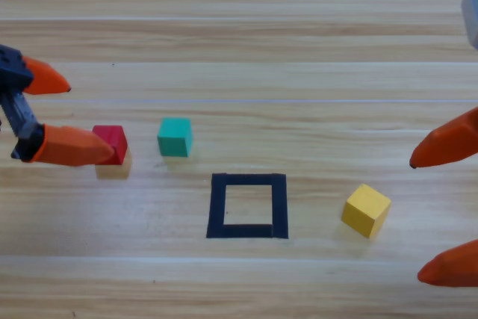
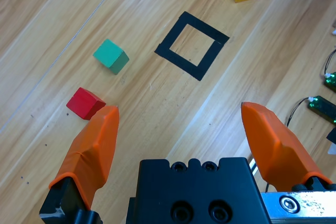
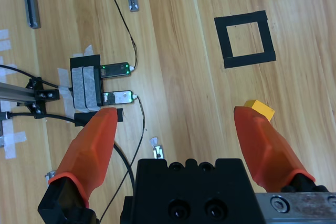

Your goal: Stack the blocks in the rectangular block: red at the bottom, yellow in the middle, green on top

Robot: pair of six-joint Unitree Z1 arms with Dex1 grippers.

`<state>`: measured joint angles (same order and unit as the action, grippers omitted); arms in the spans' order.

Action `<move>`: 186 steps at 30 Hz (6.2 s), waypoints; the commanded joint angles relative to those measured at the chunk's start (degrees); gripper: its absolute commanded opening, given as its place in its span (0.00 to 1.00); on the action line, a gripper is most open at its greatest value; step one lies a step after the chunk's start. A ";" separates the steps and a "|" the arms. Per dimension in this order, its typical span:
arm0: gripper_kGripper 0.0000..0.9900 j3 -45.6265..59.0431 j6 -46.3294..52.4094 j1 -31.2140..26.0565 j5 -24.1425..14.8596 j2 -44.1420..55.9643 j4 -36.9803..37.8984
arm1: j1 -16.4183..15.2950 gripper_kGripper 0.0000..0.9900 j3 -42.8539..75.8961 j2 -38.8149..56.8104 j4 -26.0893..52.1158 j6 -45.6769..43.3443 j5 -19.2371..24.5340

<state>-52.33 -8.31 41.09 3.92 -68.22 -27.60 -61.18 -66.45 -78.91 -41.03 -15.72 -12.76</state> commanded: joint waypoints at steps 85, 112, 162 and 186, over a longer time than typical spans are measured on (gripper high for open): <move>0.98 -26.24 39.07 -18.50 -10.16 -51.49 -13.71 | 17.59 0.00 -7.81 -28.58 -5.37 8.78 9.51; 0.14 -21.23 37.93 -18.23 -10.16 -52.63 -8.52 | 16.98 0.00 -9.66 -21.63 -11.96 40.86 7.22; 0.12 -54.10 66.14 10.07 -12.53 -64.23 -33.13 | 18.73 0.00 -21.09 -36.84 -16.97 44.73 9.15; 0.12 -48.30 62.63 10.24 -12.44 -63.62 -26.19 | 18.82 0.00 -21.09 -37.89 -16.97 44.99 9.07</move>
<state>-102.16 54.96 52.20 -8.89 -129.68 -54.78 -43.00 -87.73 -112.56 -57.55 28.90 -4.36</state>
